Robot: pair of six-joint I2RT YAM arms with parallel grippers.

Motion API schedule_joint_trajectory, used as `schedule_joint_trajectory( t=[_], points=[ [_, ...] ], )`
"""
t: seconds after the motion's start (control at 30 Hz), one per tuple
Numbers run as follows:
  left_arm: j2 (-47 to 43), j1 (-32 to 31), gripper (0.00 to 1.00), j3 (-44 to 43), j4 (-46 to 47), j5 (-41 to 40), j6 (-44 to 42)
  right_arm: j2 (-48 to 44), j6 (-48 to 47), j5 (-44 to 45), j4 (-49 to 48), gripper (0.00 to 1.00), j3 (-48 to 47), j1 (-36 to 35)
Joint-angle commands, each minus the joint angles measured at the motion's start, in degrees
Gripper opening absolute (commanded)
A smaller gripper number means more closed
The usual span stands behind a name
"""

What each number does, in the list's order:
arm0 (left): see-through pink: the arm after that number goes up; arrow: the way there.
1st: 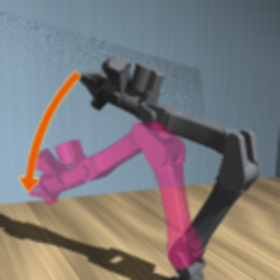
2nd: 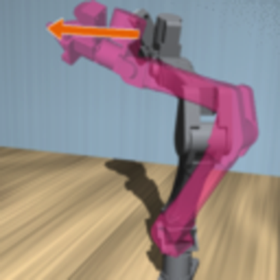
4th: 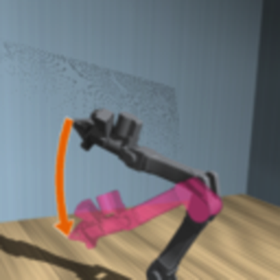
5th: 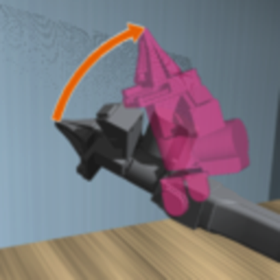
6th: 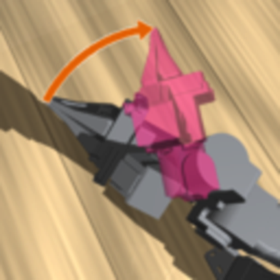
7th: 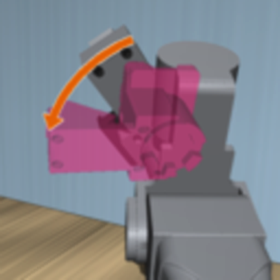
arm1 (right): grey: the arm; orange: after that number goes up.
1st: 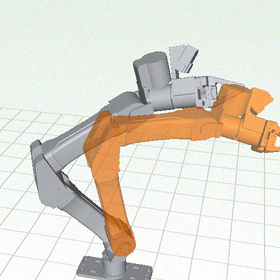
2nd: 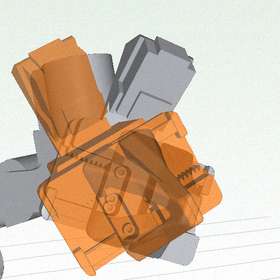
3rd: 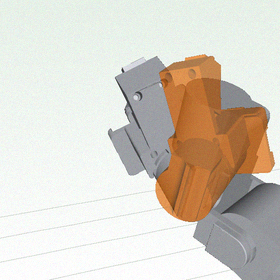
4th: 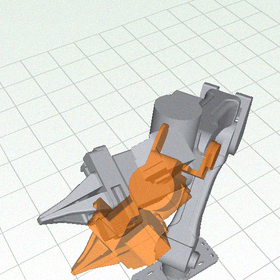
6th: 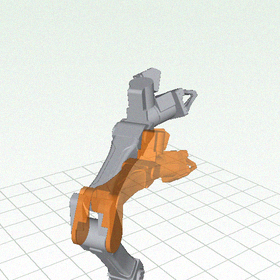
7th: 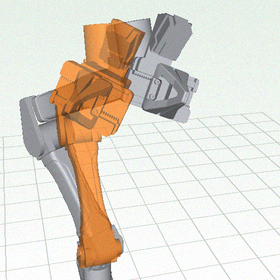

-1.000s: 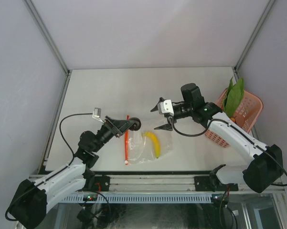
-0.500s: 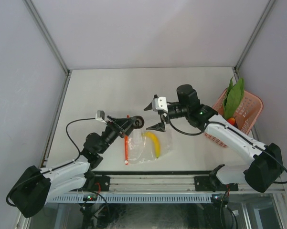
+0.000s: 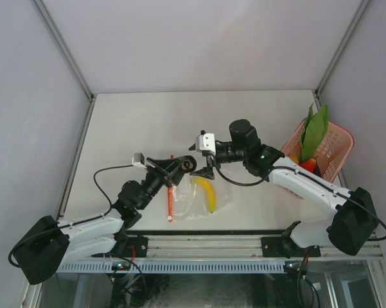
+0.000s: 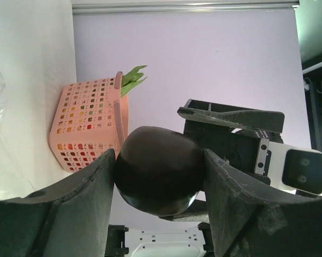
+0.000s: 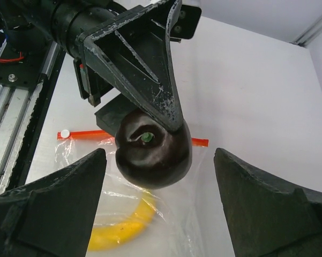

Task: Open the zip-top bag and remove the fake food
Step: Pick up the fake fruit from the zipper food storage bag.

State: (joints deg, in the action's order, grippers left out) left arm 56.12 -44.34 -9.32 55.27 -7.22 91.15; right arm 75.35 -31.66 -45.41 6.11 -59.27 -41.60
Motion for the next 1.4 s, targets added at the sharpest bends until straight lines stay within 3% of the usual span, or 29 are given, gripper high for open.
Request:
schedule_joint_trajectory(
  t=[0.0,0.33,0.63,0.73,0.83,1.0,1.23,1.37],
  points=[
    [0.4,-1.9,0.2,-2.8,3.0,-3.9,4.0,0.6,2.0,2.8,-4.4,0.8,0.3,-2.0],
    [2.1,-3.8,0.21,-3.2,4.5,-6.1,7.1,2.2,1.6,7.0,-4.9,0.73,0.5,-4.3],
    [1.8,-4.0,0.23,-3.0,4.6,-6.1,7.1,3.3,1.6,8.5,-5.0,0.77,0.4,-4.8],
    [1.9,-4.0,0.25,-2.9,5.0,-6.1,7.2,3.1,1.4,7.9,-5.0,0.66,0.4,-4.9],
    [2.0,-4.0,0.3,-2.7,5.3,-6.1,7.4,3.0,1.0,7.3,-4.7,0.49,0.4,-4.9],
    [1.7,-4.0,0.53,-2.4,5.6,-5.9,7.3,2.9,0.5,6.5,-3.9,0.23,0.1,-4.6],
    [-1.0,-4.0,0.99,-1.4,2.6,-6.8,5.8,2.4,2.0,4.3,-4.2,0.12,0.0,-3.1],
    [-3.5,-4.0,1.0,-0.5,0.4,-8.0,4.5,2.4,3.1,2.2,-4.0,0.07,-0.2,-2.1]
  ],
)
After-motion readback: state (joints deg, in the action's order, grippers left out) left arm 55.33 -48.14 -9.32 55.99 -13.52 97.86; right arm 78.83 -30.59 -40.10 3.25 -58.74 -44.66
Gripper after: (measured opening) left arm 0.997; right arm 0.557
